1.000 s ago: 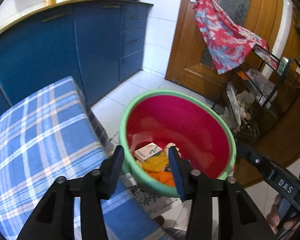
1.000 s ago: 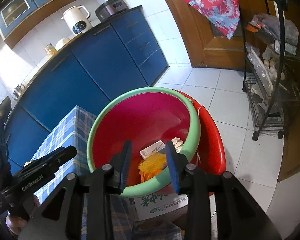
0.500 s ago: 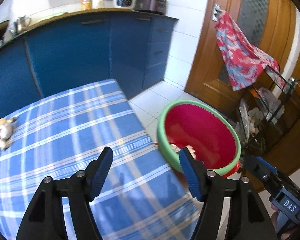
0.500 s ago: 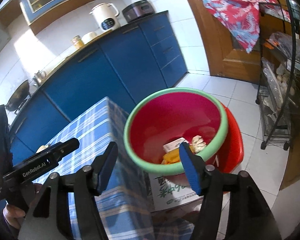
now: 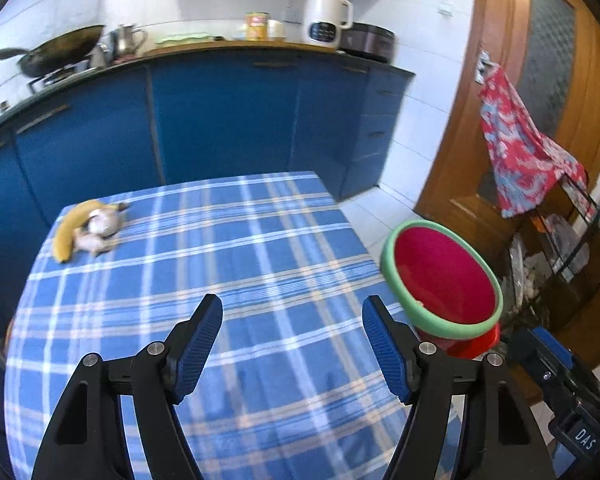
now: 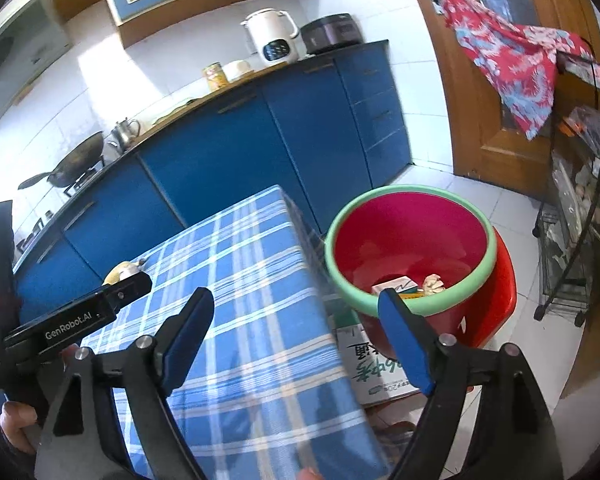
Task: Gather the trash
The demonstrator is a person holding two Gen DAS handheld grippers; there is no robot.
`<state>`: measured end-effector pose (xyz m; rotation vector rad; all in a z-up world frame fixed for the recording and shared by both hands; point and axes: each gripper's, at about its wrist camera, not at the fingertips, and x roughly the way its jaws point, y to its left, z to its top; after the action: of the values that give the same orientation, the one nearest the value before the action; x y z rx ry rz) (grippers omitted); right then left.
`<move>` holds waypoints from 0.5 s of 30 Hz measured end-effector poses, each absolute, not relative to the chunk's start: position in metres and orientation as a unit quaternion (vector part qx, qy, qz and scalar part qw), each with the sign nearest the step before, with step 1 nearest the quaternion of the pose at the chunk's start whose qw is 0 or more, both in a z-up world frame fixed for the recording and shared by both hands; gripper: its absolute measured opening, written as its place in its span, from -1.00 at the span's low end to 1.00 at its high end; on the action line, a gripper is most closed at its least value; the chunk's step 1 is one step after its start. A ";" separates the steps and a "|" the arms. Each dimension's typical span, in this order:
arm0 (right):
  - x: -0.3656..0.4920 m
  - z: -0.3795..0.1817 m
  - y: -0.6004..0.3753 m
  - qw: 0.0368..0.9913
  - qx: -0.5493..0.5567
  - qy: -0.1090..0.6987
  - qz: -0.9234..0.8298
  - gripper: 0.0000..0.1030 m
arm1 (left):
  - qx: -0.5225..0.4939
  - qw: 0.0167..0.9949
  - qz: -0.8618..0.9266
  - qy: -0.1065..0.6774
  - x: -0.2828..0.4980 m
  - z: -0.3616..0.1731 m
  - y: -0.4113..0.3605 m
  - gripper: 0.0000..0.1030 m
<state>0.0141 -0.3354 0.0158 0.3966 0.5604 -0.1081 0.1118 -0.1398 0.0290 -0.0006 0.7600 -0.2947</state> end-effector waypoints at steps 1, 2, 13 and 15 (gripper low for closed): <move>0.013 0.017 -0.331 0.941 0.192 0.274 -0.050 0.63 | -0.003 0.920 -0.137 0.368 0.108 0.030 -0.134 0.43; 0.011 0.018 -0.326 0.942 0.188 0.273 -0.047 0.63 | -0.005 0.922 -0.129 0.366 0.103 0.032 -0.128 0.43; -0.009 0.027 -0.286 0.950 0.164 0.265 -0.023 0.74 | -0.021 0.932 -0.080 0.353 0.067 0.040 -0.085 0.44; -0.013 0.029 -0.282 0.951 0.159 0.263 -0.021 0.75 | -0.020 0.935 -0.070 0.348 0.060 0.041 -0.080 0.44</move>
<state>-0.0128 -0.2819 0.0287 0.3229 0.5345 -0.0434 0.0599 -0.0797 0.0415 -0.0407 0.7112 -0.1437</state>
